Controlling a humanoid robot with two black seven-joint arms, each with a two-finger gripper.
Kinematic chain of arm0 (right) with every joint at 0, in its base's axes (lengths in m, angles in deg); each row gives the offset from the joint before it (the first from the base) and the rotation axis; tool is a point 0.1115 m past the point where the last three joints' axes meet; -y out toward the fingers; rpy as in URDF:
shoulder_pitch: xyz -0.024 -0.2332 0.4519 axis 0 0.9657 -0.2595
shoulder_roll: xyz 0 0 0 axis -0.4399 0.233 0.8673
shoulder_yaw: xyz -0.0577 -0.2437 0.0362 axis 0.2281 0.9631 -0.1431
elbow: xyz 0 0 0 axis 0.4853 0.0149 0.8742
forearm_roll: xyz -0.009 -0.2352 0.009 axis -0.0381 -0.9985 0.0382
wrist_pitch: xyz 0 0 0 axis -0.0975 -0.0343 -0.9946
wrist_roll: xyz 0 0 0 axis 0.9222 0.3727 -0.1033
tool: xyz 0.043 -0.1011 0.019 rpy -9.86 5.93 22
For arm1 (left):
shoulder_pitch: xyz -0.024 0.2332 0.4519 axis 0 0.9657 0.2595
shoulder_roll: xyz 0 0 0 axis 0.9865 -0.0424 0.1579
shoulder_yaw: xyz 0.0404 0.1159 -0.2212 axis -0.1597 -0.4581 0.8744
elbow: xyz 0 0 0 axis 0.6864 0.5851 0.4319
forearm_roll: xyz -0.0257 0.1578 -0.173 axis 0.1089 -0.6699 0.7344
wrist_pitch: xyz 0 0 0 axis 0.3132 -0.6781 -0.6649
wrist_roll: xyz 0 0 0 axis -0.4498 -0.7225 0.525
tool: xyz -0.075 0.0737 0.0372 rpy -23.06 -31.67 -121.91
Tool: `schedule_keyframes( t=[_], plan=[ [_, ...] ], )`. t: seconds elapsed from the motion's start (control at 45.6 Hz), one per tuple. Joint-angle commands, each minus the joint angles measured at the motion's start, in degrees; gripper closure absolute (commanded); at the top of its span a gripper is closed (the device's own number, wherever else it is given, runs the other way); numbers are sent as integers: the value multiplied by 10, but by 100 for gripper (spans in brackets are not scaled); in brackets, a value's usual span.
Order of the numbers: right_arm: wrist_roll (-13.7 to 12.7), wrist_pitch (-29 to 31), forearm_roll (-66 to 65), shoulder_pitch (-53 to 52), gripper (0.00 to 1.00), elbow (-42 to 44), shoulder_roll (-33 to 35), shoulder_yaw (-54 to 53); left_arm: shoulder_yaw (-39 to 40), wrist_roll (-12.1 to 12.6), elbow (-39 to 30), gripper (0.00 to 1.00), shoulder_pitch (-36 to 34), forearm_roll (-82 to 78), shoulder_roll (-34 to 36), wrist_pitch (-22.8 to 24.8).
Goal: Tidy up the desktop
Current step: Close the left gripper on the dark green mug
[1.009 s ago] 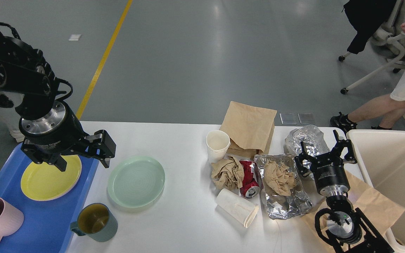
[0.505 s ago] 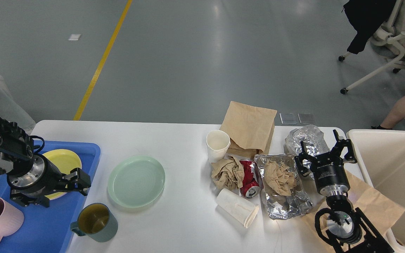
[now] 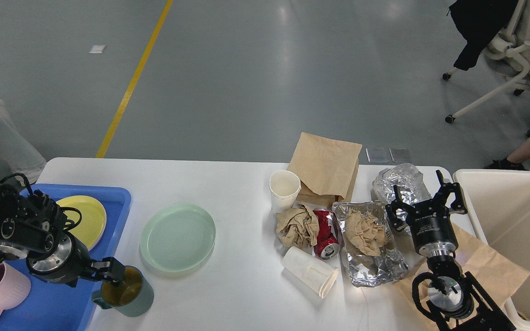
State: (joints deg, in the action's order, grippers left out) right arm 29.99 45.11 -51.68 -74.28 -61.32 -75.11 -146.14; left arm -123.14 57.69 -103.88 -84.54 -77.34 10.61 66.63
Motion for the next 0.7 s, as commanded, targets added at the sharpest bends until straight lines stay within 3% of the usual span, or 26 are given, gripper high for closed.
schedule_keyframes(
  t=[0.0,0.307,0.57,0.68],
  plan=[
    [0,0,0,0,0,0,0,0,8,0,36,11,33,-22,-4,-15],
    [0,0,0,0,0,0,0,0,58,0,79,34,79,-23,-17,-19],
    [0,0,0,0,0,0,0,0,64,10,81,66,94,-24,-28,-19],
    [0,0,0,0,0,0,0,0,65,25,81,67,97,-24,-29,-18]
  ],
)
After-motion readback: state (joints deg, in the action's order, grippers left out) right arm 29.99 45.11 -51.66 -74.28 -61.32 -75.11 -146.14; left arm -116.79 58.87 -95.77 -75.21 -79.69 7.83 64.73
